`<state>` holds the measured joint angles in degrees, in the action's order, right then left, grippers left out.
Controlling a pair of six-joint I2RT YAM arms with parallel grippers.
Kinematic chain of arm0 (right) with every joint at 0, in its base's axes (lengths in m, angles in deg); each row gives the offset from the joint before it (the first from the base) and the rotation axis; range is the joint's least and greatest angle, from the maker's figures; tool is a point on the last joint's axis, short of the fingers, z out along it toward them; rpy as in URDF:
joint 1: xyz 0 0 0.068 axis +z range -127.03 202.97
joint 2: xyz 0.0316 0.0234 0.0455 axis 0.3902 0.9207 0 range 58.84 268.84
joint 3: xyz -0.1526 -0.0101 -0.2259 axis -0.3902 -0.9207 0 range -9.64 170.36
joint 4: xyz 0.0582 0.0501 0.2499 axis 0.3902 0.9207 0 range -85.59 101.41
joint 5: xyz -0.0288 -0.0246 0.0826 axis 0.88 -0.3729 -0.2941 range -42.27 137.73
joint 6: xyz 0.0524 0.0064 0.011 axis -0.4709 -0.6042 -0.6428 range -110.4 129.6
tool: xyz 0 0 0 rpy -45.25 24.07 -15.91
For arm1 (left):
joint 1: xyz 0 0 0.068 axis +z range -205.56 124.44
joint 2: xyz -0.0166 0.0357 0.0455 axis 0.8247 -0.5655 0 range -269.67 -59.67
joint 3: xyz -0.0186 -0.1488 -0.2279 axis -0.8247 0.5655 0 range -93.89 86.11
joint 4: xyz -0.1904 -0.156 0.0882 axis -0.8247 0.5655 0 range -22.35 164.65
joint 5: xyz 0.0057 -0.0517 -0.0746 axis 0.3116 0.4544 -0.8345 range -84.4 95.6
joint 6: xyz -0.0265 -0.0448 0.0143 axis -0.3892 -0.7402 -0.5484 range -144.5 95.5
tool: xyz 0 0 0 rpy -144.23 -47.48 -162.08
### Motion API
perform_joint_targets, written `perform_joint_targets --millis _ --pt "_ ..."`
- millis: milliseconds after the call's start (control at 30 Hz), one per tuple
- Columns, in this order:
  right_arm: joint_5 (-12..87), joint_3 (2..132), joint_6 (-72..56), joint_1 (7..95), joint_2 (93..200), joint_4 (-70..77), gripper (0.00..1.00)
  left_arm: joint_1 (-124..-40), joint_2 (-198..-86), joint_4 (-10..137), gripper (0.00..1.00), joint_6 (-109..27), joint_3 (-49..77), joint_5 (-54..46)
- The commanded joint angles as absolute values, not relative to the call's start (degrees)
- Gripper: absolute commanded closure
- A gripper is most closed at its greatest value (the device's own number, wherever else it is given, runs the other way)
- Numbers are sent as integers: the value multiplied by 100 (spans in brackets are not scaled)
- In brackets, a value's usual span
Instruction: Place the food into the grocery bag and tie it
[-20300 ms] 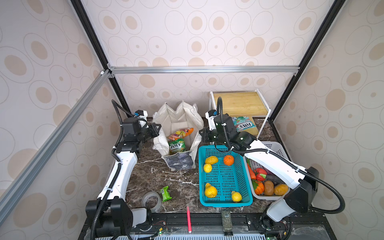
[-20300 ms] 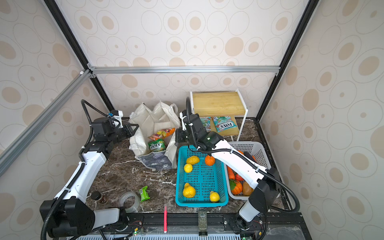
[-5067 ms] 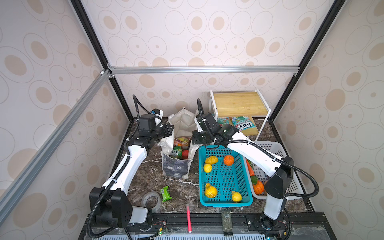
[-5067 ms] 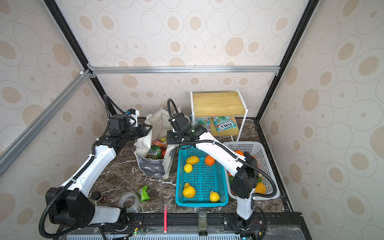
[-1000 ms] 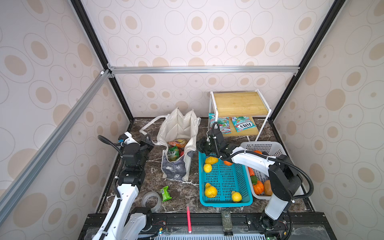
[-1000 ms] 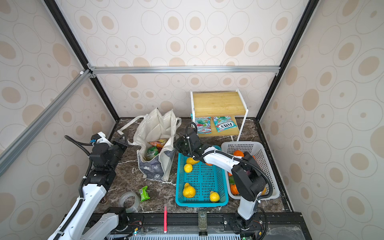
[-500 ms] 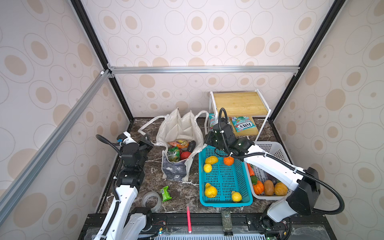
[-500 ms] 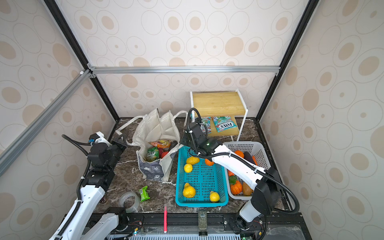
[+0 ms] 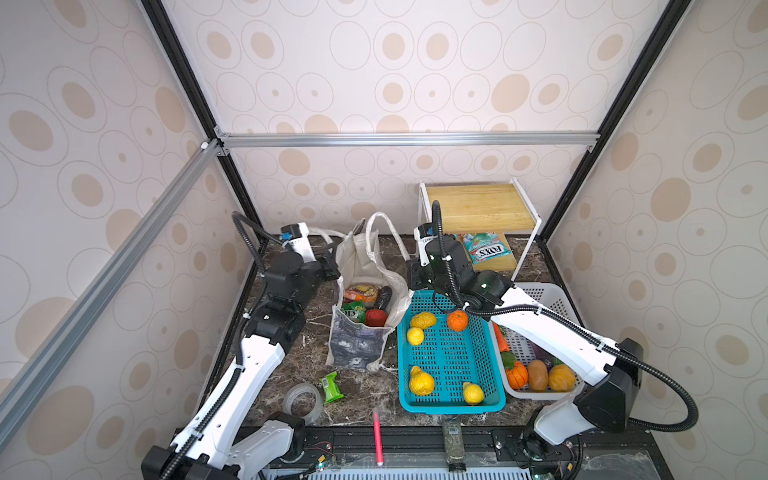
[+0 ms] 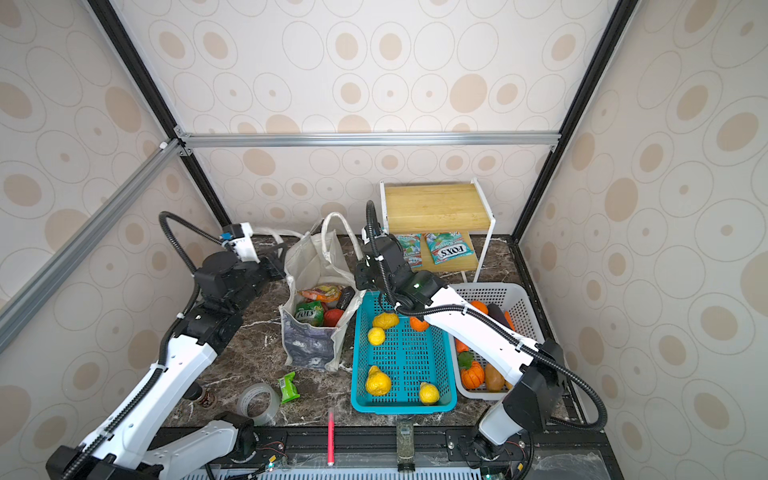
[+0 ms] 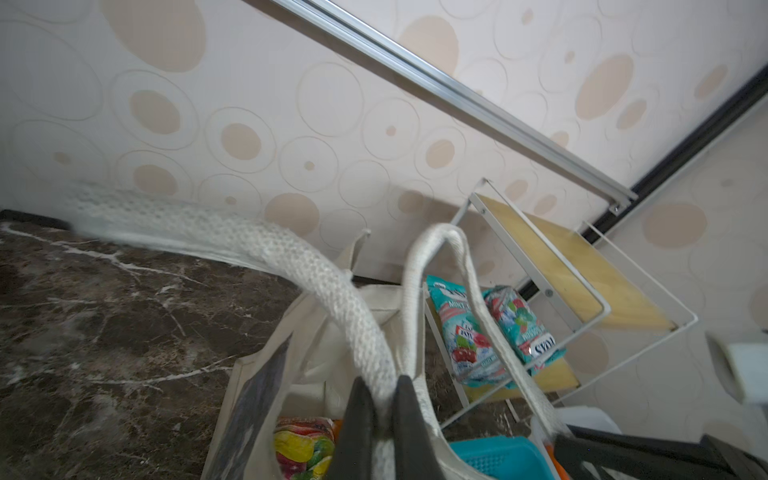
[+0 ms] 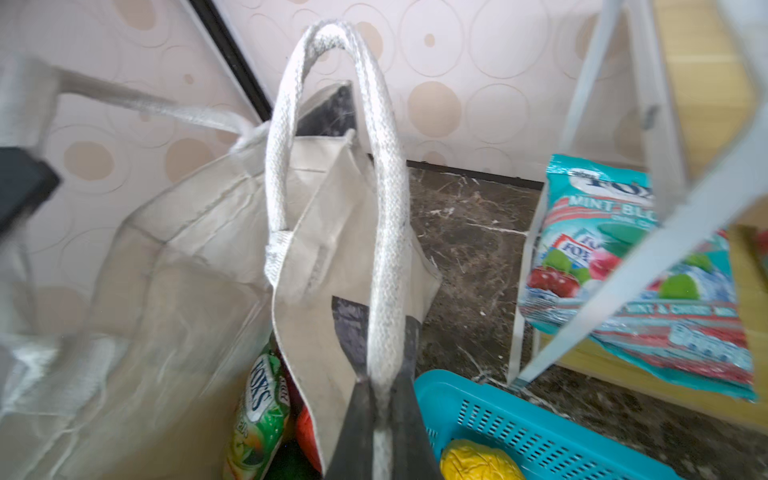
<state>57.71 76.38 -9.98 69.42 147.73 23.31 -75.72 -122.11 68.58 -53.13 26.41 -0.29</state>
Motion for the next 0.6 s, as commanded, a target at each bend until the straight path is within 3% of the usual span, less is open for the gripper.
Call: perform_joint_targets --millis 0,367,567 --pt "4973 7588 -658 6969 14889 1847 100 -7905 -12322 6932 100 -4312 2190 -538" --pt "5155 7152 -843 6964 14879 1540 100 -8687 -13174 8246 96 -3545 1069 -759" --pt "5168 6505 -1157 6961 14617 904 100 -8756 -13405 8242 83 -3688 818 -971"
